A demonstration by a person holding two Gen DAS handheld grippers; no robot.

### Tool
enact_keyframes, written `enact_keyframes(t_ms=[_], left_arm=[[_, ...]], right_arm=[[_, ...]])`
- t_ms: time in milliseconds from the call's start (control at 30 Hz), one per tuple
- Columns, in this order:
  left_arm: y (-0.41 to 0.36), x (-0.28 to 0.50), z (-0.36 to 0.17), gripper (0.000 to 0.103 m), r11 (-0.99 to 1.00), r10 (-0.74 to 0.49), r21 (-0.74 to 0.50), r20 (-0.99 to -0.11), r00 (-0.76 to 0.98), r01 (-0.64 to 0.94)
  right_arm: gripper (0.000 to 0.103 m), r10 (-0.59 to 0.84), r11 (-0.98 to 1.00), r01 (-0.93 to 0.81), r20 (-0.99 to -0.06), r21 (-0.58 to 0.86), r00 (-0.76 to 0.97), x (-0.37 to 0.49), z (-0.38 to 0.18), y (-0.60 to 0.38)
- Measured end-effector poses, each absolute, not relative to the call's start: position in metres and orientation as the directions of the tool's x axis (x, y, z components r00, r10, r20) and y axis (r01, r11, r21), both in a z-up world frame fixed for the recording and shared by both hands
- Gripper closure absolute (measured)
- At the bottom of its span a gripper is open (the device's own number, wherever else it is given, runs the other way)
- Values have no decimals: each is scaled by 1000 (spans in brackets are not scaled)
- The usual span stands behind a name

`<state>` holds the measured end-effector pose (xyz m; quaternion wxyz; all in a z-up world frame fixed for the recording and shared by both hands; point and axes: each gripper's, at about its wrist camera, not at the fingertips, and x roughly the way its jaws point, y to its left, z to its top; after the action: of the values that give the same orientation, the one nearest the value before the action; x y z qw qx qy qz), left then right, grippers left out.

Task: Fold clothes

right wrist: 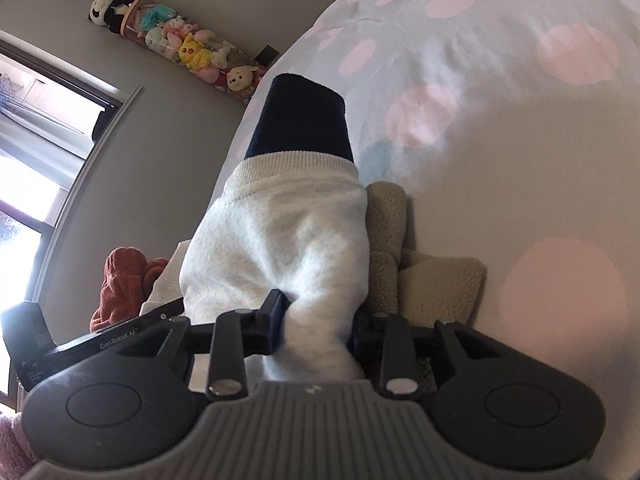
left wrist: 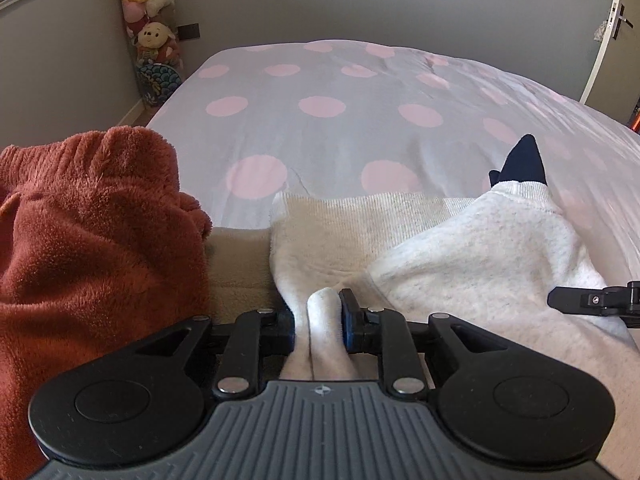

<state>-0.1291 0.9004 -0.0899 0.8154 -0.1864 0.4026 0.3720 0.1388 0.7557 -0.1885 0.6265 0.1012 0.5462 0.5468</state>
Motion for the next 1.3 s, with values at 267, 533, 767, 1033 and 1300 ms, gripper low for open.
enact_keyframes(t_ms=[267, 533, 767, 1033, 1300], left_arm=[[845, -156, -33, 55, 675, 590, 140, -693, 415, -725], [757, -190, -21, 65, 718, 598, 147, -630, 495, -680], [723, -196, -73, 72, 681, 648, 249, -643, 409, -689], [737, -201, -106, 70, 647, 635, 192, -671, 383, -738], [732, -211, -88, 67, 608, 631, 120, -672, 387, -785]], right_arm=[[57, 816, 346, -651, -559, 676, -147, 139, -140, 714], [58, 870, 183, -891, -490, 417, -51, 67, -92, 660], [59, 843, 188, -960, -536, 209, 48, 2, -113, 649], [56, 791, 228, -962, -605, 150, 93, -11, -154, 660], [51, 771, 241, -955, -632, 174, 80, -8, -142, 663]])
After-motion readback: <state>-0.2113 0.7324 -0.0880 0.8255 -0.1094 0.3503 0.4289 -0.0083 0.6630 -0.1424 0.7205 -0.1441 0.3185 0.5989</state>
